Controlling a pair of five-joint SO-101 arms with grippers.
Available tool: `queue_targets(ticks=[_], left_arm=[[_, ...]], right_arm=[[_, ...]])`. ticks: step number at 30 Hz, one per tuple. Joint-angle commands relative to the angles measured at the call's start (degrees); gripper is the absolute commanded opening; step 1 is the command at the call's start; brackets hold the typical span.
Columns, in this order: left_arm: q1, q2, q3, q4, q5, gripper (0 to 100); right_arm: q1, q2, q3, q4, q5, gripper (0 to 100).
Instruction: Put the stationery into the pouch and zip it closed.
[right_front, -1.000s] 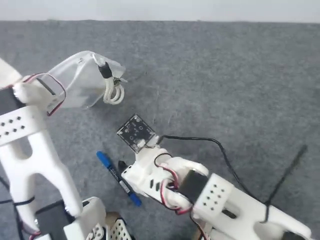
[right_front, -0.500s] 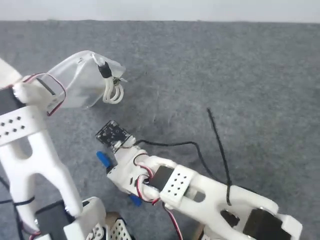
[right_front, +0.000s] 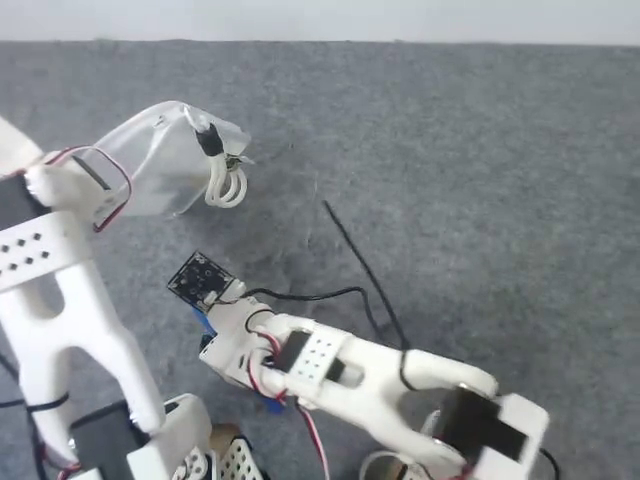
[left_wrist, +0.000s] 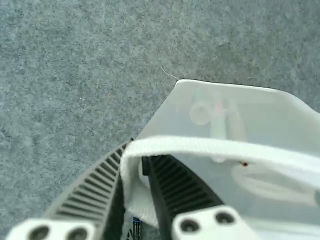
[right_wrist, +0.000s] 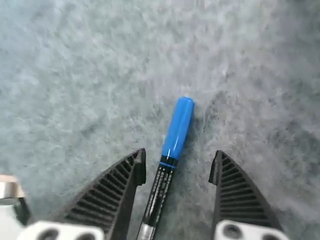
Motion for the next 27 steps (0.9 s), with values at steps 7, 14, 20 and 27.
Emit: queue_targets(ticks=[7,14,20,27], left_arm=[[-0.4,0.0,-1.3,-1.1,-0.6,1],[-0.5,0.0,-1.3,-1.0,-0.6,1],[-0.5,0.0,-1.2,-0.9,-0.6,1],[-0.5,0.0,-1.2,-0.9,-0.6,1]], right_arm=[[2.8,7.9,-12.9,6.5,0.9,20.5],[3.8,15.0,-24.1,23.9,0.8,18.4],[5.4,17.3,-27.9,27.8,0.8,0.1],[7.1,16.7,-27.9,33.4,1.4,0.6]])
